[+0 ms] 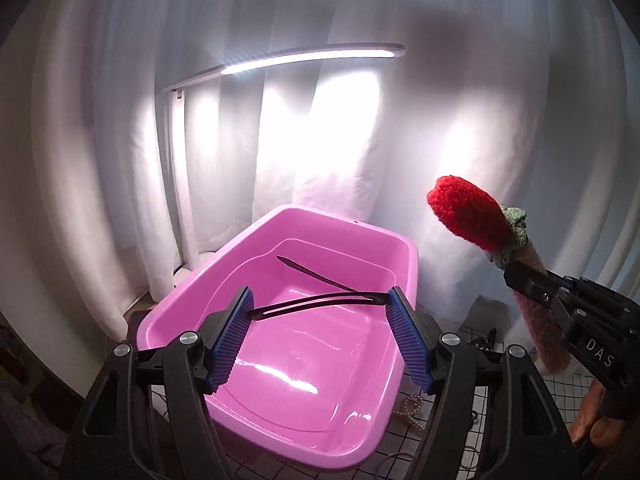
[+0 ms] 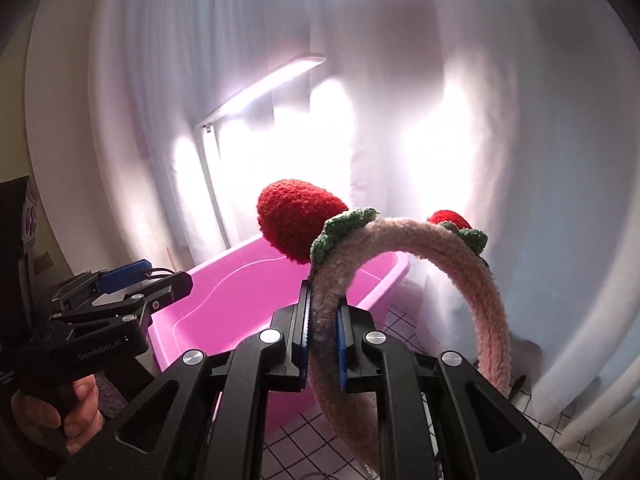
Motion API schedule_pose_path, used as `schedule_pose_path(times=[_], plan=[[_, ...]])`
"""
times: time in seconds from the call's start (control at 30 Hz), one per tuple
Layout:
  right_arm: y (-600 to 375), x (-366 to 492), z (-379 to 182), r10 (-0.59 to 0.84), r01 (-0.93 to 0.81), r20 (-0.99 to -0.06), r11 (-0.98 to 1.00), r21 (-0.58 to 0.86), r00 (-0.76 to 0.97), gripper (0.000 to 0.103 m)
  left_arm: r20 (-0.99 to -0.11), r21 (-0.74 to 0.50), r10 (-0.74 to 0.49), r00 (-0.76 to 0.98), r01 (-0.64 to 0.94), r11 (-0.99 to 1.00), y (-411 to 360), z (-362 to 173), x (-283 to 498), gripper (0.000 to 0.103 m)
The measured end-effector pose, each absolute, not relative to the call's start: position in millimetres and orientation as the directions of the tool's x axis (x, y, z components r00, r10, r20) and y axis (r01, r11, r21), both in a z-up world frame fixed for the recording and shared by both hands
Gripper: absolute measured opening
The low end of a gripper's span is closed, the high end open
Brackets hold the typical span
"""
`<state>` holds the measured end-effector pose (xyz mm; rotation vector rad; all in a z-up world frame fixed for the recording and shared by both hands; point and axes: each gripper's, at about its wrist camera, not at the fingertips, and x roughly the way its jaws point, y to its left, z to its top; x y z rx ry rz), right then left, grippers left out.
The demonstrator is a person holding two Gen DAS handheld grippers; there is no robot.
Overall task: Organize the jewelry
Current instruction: 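Lift the headband with the right tool while the left tool grips the black hairpin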
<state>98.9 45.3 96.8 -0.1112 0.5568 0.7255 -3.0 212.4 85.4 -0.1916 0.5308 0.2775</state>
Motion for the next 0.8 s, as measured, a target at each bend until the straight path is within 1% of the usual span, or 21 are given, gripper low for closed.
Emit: schedule_pose_path(times=[0.2, 0.37, 0.47, 0.6, 0.8], plan=[[123, 138, 93, 0.629, -0.715, -0.567, 0.692, 0.096, 0.532, 0.011, -0.582, -0.114, 0.211, 0.785, -0.336, 0.935, 265, 67, 22, 0.066], [170, 170, 79, 0.615, -0.745, -0.646, 0.659, 0.105, 0.453, 0.011, -0.678, -0.121, 0.195, 0.709, -0.369, 0.922, 296, 40, 50, 0.066], [186, 191, 65, 0.589, -0.752, -0.702, 0.649, 0.117, 0.400, 0.011, -0.735, -0.116, 0.175, 0.655, -0.375, 0.920, 308, 24, 64, 0.066], [205, 217, 37, 0.554, -0.753, -0.784, 0.634, 0.178, 0.281, 0.012, -0.802, -0.106, 0.148, 0.579, -0.382, 0.918, 317, 6, 77, 0.066], [241, 235, 2, 0.456, -0.767, -0.871, 0.620, 0.165, 0.182, 0.012, -0.857, -0.095, 0.129, 0.499, -0.398, 0.913, 325, -9, 85, 0.067]])
